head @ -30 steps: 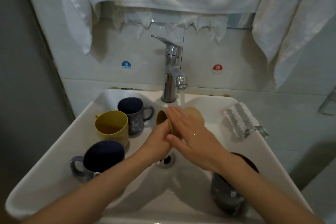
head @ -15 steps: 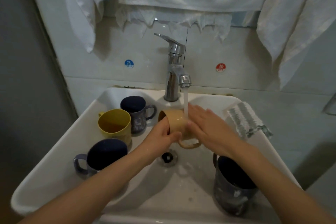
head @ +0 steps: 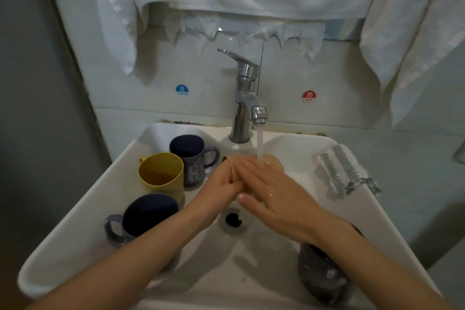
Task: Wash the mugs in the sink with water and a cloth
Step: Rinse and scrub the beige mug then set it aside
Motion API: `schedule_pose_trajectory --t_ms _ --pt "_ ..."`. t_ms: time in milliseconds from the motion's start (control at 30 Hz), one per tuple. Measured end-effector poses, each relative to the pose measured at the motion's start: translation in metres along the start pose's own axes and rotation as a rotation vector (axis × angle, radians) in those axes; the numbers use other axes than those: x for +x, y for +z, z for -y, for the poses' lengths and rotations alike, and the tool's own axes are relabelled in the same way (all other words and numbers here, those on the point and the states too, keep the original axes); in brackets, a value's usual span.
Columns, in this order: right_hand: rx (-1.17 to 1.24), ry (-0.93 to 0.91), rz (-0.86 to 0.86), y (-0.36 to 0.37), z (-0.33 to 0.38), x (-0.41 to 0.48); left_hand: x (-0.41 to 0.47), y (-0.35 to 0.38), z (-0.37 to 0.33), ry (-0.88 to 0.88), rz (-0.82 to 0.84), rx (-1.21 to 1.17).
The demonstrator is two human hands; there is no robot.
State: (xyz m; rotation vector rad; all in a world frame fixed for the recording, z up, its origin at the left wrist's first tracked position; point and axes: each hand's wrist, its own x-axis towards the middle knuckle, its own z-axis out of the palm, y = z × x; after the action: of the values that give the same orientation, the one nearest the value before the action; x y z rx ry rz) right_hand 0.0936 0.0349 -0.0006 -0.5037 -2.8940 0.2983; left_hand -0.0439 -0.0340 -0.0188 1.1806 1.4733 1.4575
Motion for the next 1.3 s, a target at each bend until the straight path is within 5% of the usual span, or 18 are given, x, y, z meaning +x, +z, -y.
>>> schedule_pose_trajectory --t_ms 133,300,467,667,833,1033,1200,1300 --pt "-0.052 0.155 0.010 -0.008 -0.025 -0.002 0.002 0.000 0.002 -0.027 -0.012 0.032" --pt "0.008 -0.035 0.011 0.005 -0.002 0.001 -0.001 0.000 0.002 -0.001 0.000 0.017" --pt "-0.058 0.181 0.033 -0.010 -0.026 0.000 0.001 0.001 0.004 -0.046 -0.015 0.054" --pt "0.114 -0.013 0.007 0.005 -0.002 0.005 0.001 0.002 0.003 -0.015 -0.025 0.048" --pt "0.088 0.225 0.008 -0.009 -0.035 0.003 0.003 0.003 0.004 -0.011 -0.047 0.078" --pt "0.110 -0.024 -0.029 0.000 0.002 0.001 0.001 0.005 0.001 0.053 -0.065 0.061" --pt "0.030 0.189 0.013 -0.011 -0.032 0.001 0.003 0.003 0.004 0.013 -0.079 0.067" --pt "0.043 0.092 -0.044 -0.002 -0.016 0.002 0.003 0.004 0.002 0.040 -0.059 0.082"
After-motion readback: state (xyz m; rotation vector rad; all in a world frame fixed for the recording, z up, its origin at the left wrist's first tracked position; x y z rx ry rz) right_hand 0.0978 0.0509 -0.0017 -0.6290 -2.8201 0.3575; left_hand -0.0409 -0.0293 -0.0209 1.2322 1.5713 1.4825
